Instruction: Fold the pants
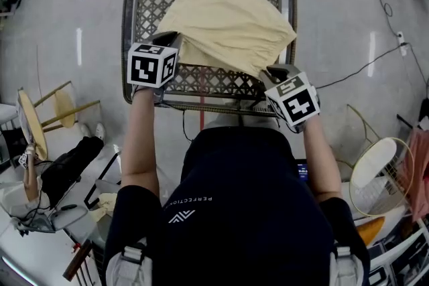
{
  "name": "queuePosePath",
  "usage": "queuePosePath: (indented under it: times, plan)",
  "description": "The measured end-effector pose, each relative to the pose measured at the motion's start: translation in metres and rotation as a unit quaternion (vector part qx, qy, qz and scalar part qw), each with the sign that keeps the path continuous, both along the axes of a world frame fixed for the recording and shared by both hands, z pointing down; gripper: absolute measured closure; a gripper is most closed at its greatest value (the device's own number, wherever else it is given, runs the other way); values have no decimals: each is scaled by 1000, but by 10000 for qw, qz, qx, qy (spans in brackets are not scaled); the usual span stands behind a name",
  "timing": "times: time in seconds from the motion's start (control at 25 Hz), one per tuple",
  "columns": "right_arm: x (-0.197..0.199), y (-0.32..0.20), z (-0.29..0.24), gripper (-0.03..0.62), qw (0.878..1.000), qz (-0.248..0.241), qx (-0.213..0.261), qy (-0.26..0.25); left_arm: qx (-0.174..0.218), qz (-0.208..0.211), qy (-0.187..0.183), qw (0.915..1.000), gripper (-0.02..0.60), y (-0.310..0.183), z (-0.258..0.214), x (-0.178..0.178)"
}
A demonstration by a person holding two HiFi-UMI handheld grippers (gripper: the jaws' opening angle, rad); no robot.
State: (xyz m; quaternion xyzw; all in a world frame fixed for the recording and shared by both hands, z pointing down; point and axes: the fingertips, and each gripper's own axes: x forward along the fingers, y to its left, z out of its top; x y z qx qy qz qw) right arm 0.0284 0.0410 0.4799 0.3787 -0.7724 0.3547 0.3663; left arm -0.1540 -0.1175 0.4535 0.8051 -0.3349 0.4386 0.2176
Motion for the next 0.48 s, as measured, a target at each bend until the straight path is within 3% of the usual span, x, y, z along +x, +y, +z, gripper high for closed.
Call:
queuePosePath:
  times: [0.48]
  plan:
    - [18,-42,-2,545,9994,272,11,-207,53,68,96,9999,548,-69,-2,44]
